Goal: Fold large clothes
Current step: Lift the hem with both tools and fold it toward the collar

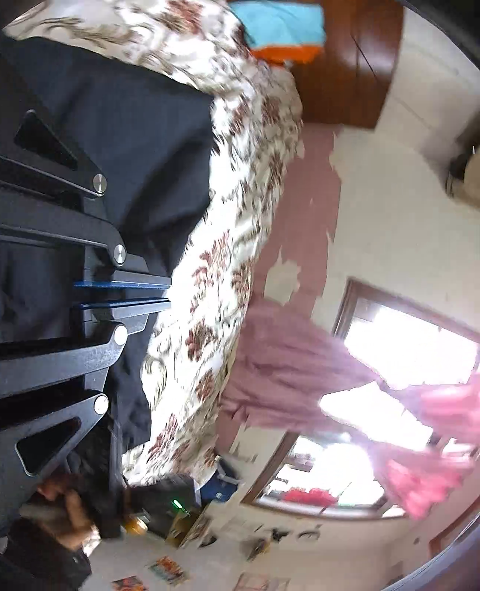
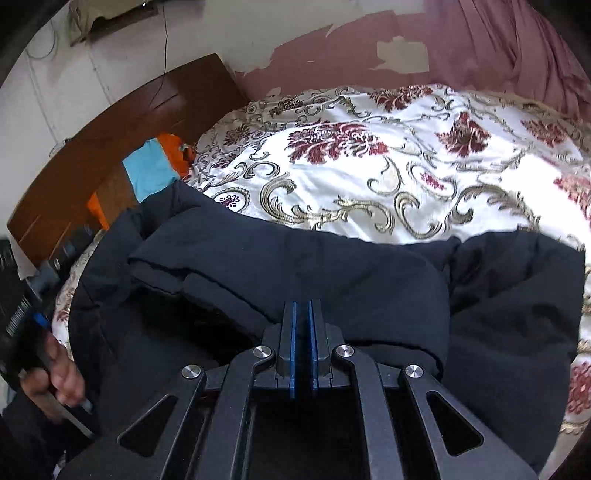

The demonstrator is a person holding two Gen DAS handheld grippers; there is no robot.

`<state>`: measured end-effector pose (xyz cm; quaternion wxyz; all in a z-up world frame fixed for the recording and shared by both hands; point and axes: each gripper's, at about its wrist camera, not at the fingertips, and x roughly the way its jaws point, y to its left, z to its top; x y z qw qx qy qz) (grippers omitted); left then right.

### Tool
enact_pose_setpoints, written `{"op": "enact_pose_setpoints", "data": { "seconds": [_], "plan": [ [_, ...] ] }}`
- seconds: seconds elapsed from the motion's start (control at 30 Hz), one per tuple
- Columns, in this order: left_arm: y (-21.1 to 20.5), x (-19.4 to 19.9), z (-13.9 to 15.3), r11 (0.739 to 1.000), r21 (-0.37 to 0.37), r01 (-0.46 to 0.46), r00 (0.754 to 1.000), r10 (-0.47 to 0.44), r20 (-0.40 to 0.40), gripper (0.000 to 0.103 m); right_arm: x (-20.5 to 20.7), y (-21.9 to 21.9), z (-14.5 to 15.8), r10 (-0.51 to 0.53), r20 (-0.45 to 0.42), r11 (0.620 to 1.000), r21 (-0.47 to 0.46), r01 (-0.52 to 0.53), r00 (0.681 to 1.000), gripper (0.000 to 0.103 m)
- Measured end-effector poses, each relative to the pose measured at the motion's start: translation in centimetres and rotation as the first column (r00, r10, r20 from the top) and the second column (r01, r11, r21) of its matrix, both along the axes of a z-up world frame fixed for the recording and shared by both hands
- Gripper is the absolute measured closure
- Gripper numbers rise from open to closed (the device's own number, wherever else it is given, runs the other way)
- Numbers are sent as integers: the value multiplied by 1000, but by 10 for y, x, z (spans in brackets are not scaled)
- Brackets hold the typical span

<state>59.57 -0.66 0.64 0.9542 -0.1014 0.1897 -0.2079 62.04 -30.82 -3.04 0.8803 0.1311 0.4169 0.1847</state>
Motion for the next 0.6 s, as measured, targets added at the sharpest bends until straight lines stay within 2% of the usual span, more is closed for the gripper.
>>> {"op": "enact_pose_setpoints", "data": {
  "seconds": [0.07,0.1,0.13,0.2,0.27,0.3,0.33,0.37,0.43,0.47,0.53,0.6],
  "plan": [
    [-20,17,8,996,34,85,995,-83,-56,98,2,-1,-6,8,-17,1000,9,-8,1000,97],
    [-34,29,7,989,61,137,984,-129,-120,98,1,-2,-9,18,-30,1000,10,-17,999,97],
    [-48,42,1,977,81,198,963,-179,-201,98,2,-2,-12,28,-42,1000,9,-28,999,97],
    [-72,61,-18,946,133,296,904,-233,-358,98,1,-4,-16,51,-60,999,-6,-51,997,97],
    [-91,69,-42,903,252,347,865,-205,-458,98,4,-8,-22,64,-89,997,-35,-67,994,97],
    [-99,72,-56,875,335,351,858,-157,-490,98,7,-9,-27,68,-113,997,-39,-73,991,98],
    [-102,75,-64,870,360,338,854,-124,-505,98,11,-11,-33,65,-131,997,-27,-69,989,99],
    [-101,79,-68,882,342,326,846,-111,-522,98,15,-12,-35,59,-137,998,-20,-62,989,101],
    [-90,94,-73,924,265,275,819,-81,-568,99,24,-11,-41,41,-153,999,-8,-43,987,101],
    [-87,100,-74,935,243,257,804,-68,-590,99,27,-10,-44,34,-162,999,-7,-36,986,101],
    [-87,112,-82,947,223,230,772,-38,-634,99,38,-7,-53,19,-192,1000,-5,-20,981,101],
    [-87,116,-89,953,220,208,751,-11,-661,99,48,-5,-62,5,-222,1000,2,-5,975,102]
  ]
}}
